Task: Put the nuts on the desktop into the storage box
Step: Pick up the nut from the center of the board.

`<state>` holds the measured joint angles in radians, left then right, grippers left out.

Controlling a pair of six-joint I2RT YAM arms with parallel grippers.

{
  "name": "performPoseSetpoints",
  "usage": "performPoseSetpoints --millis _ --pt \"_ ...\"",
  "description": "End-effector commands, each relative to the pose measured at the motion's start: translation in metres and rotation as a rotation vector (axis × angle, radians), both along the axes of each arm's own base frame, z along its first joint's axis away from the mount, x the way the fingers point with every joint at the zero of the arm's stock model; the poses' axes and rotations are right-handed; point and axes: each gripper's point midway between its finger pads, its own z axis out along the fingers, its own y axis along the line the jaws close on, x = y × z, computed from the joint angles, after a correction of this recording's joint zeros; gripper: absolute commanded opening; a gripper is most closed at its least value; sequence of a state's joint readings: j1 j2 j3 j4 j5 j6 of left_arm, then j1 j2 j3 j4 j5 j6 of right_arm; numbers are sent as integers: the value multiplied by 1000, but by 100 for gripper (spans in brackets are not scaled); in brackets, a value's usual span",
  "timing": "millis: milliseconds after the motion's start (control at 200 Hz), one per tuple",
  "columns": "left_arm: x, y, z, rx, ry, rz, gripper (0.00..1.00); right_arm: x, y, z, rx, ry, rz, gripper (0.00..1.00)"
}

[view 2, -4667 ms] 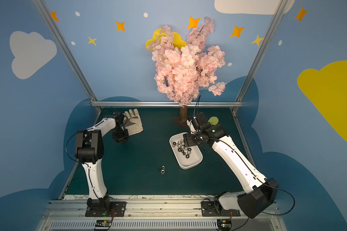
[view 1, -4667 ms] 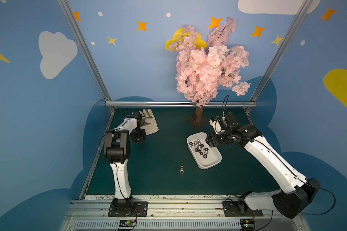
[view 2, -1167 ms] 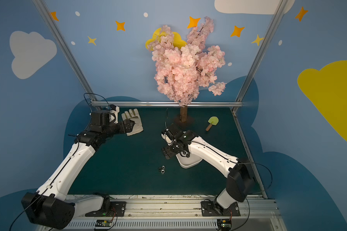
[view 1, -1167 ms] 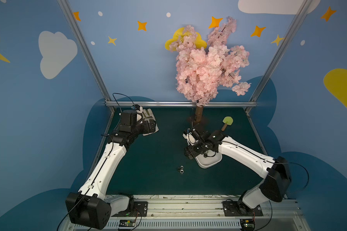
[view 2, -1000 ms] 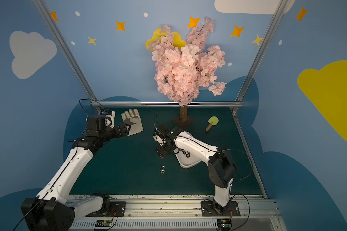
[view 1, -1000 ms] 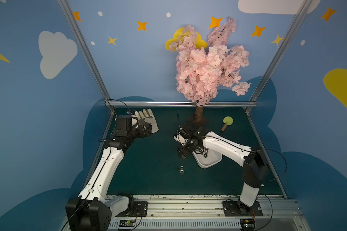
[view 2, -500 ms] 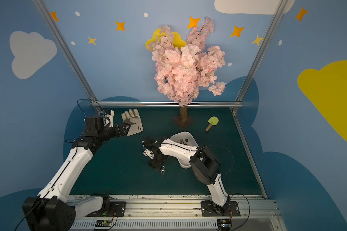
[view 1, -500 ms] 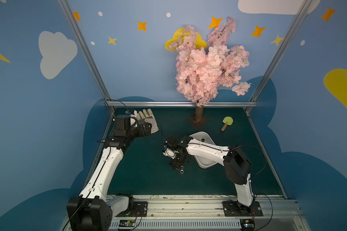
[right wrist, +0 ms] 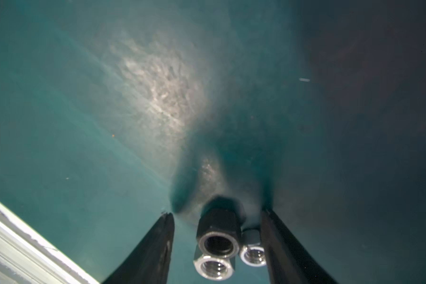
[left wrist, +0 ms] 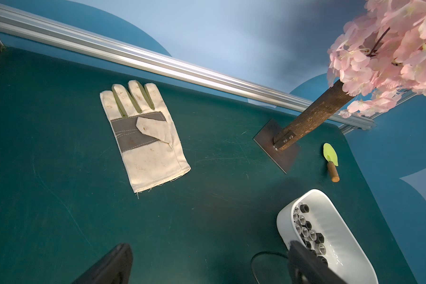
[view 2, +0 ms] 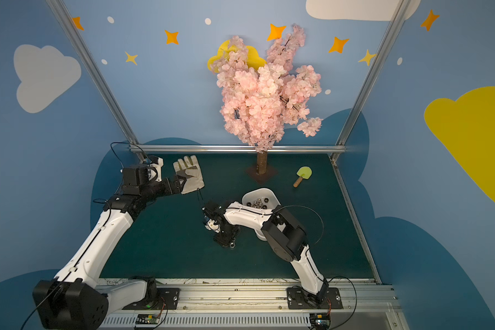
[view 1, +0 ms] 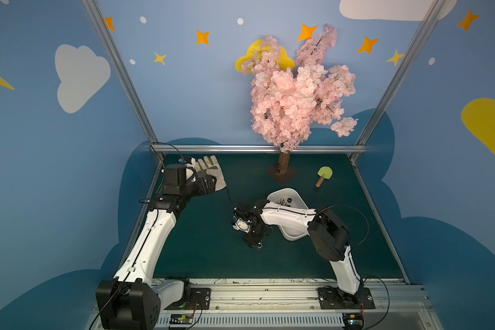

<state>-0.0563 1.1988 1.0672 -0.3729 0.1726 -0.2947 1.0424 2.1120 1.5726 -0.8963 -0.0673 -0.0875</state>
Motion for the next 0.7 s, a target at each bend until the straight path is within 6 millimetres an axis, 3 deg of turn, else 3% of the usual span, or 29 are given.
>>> performPoseSetpoints --millis 0,75,160,260,361,446,551,691 --pt "0 -1 0 -18 0 -6 100 -7 -5 -10 -26 13 15 56" --pt "-1 0 -1 -17 3 1 100 -9 -7 -14 -41 7 19 50" --pt "-1 1 -2 -11 8 3 100 -11 -7 -15 -44 1 19 34" --pt "-3 1 -1 -9 2 3 100 -10 -6 -14 -48 -7 22 32" --pt "-3 1 -2 -9 4 3 100 -7 -3 -9 -38 -25 15 20" --pt "-3 1 -2 -8 3 3 100 -2 5 2 -6 -40 6 16" --pt "-2 1 -3 -5 12 4 100 14 21 35 44 -89 -20 14" --pt "-1 -2 -1 -7 28 -19 100 48 31 107 151 -169 -106 13"
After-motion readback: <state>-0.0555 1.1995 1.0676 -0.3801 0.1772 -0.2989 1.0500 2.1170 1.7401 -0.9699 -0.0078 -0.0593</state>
